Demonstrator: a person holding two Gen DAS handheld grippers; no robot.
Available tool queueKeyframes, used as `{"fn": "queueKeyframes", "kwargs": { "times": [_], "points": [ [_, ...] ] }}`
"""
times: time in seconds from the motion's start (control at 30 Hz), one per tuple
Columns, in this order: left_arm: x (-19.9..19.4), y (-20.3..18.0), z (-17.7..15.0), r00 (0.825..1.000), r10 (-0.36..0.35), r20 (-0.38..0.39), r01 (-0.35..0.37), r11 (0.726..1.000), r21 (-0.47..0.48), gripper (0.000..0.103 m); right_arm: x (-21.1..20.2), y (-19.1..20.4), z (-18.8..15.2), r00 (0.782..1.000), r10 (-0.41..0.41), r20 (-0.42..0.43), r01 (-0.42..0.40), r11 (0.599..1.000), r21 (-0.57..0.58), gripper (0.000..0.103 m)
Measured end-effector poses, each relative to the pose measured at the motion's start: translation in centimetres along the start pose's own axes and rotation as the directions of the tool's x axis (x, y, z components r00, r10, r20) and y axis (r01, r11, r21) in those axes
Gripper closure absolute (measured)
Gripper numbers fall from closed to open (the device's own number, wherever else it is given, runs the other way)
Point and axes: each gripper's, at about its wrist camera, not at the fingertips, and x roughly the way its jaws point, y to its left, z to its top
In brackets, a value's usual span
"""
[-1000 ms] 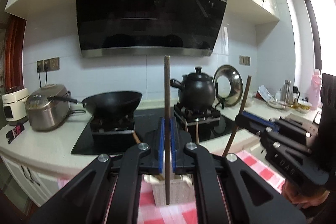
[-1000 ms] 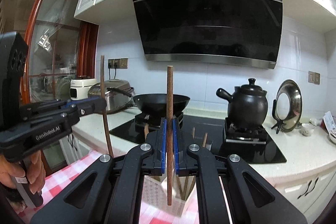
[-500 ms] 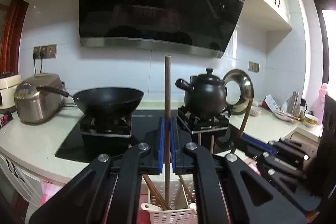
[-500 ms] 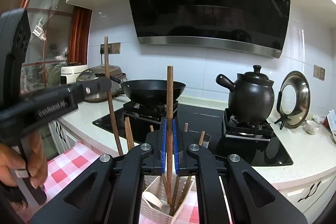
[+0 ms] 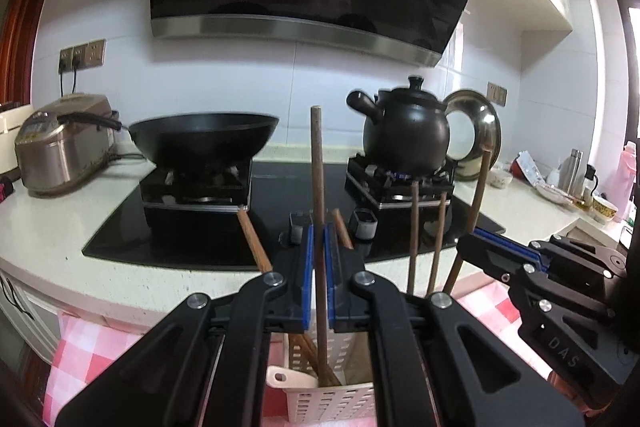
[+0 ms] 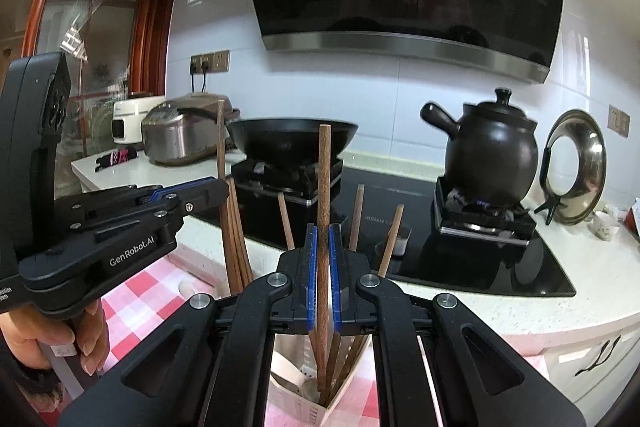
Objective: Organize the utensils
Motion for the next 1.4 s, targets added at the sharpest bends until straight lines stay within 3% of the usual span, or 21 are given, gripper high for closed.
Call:
{"fn": "queueKeyframes", "kwargs": {
  "times": [0.23, 0.3, 0.33, 0.37, 0.43, 0.8, 1.0, 1.13, 1.4],
  "points": [
    [1.8, 0.9, -2.3, 0.998, 0.023, -0.061, -0.023, 1.0, 0.0, 0.093, 1.9, -1.6, -2.0, 0.997, 0.038, -0.064, -0.033, 0.996, 0.084, 0.094],
    [1.6, 1.6, -2.6, 0.997, 0.027, -0.066, -0.029, 0.999, -0.023, 0.071, 1.6, -2.0, -2.1, 0.997, 0.03, -0.065, -0.024, 0.995, 0.097, 0.091],
    [1.3, 1.9, -2.6, 0.998, 0.03, -0.061, -0.032, 0.999, -0.03, 0.064, 1.4, -2.2, -2.1, 0.998, 0.029, -0.064, -0.022, 0.995, 0.099, 0.086],
    [0.8, 2.3, -2.6, 0.998, 0.036, -0.05, -0.038, 0.999, -0.037, 0.056, 1.1, -2.3, -2.0, 0.998, 0.03, -0.061, -0.023, 0.994, 0.103, 0.071],
    [-0.4, 2.8, -2.4, 0.998, 0.051, -0.034, -0.053, 0.998, -0.037, 0.05, 0.3, -2.6, -1.8, 0.998, 0.031, -0.046, -0.025, 0.993, 0.117, 0.054],
    [-9.7, 3.4, -1.8, 0.993, 0.107, 0.051, -0.11, 0.993, 0.046, 0.006, -5.9, -1.7, -0.4, 0.999, 0.032, 0.024, -0.035, 0.993, 0.111, 0.052],
    [-14.9, 2.6, -2.8, 0.987, 0.124, 0.1, -0.129, 0.99, 0.051, 0.005, -9.8, -0.2, -1.0, 0.997, 0.048, 0.06, -0.055, 0.991, 0.121, 0.04],
    [-17.0, 2.0, -3.8, 0.989, 0.126, 0.077, -0.132, 0.989, 0.069, 0.005, -12.4, 0.7, -2.5, 0.995, 0.076, 0.07, -0.085, 0.987, 0.137, 0.026],
    [-20.0, 1.0, -7.2, 0.999, 0.027, 0.044, -0.028, 0.999, 0.038, 0.005, -15.6, 3.3, -6.3, 0.991, 0.12, 0.058, -0.127, 0.983, 0.136, 0.018]
  ]
}}
